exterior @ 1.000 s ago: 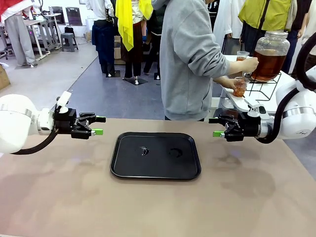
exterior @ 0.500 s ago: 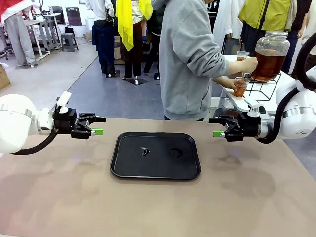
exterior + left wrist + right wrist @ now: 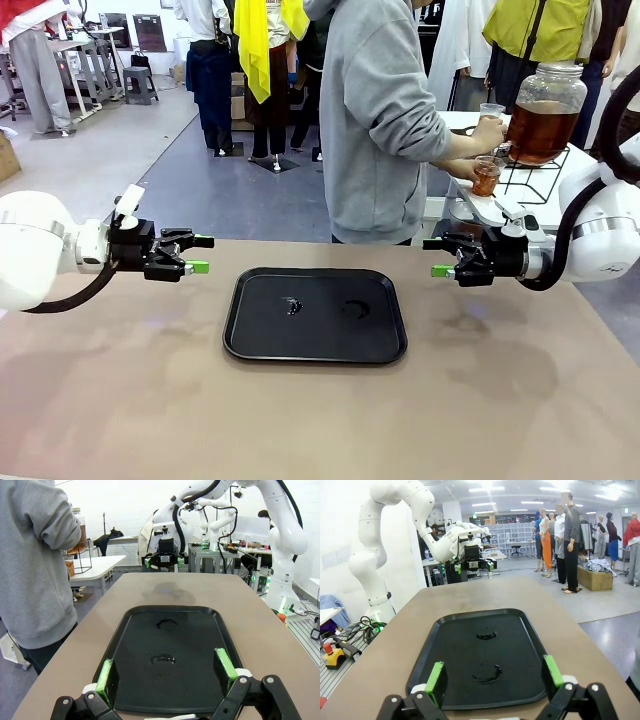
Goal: Pour the drink into the iced cup.
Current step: Open the gripper to release the iced cup you were holding.
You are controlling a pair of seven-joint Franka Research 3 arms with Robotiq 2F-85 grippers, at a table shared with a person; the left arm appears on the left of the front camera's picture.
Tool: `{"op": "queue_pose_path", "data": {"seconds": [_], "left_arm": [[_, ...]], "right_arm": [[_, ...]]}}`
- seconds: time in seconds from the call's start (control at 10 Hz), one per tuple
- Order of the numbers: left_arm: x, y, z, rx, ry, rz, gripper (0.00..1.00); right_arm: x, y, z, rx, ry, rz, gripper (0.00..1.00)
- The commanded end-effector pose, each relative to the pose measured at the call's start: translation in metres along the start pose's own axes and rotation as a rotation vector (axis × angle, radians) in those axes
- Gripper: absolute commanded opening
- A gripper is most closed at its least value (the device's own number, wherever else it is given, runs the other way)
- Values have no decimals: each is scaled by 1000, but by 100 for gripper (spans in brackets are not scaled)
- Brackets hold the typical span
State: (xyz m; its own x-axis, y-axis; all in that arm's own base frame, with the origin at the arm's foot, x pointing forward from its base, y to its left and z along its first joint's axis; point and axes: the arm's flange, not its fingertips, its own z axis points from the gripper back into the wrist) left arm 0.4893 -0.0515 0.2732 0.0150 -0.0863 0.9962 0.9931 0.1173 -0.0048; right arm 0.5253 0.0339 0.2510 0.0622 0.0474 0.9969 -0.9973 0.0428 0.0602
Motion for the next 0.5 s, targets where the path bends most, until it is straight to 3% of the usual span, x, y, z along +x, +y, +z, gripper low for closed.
{"op": "queue_pose_path", "data": {"seconds": [0.0, 0.4], "left_arm": [[2, 0, -1, -1, 0, 2, 100], [2, 0, -1, -1, 0, 2, 100]], "right_arm": [[3, 0, -1, 1, 2, -6, 100], [3, 0, -1, 1, 2, -6, 100]]}}
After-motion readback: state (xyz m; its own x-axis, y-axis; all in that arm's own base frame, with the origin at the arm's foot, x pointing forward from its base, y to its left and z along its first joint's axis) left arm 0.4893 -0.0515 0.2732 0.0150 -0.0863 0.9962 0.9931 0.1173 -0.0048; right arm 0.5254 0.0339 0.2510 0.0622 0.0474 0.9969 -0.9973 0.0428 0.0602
